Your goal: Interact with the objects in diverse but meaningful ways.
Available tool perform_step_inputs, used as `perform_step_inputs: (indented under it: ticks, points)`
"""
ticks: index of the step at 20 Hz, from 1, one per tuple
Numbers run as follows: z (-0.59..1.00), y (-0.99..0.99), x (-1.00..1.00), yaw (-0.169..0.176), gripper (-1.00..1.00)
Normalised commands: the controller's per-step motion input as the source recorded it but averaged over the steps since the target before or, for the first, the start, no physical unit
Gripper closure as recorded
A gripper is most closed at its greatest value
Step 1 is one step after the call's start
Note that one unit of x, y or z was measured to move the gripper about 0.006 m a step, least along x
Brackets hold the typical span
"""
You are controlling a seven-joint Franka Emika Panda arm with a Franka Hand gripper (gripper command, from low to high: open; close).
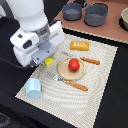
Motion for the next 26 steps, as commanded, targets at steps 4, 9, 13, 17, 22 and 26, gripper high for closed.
perform_step_inputs:
  ticks: [4,9,13,17,22,26]
  points:
    - [-0.19,0.03,0.51,0.0,1.0]
    - [0.12,0.32,-0.31,0.027,1.0]
    - [0.36,0.47,-0.74,0.017,1.0]
    - [0.42,0.41,-0.51,0.005,1.0]
    - [0.31,0.14,0.0,-0.003,1.0]
    - [0.4,-0.1,0.48,0.072,1.0]
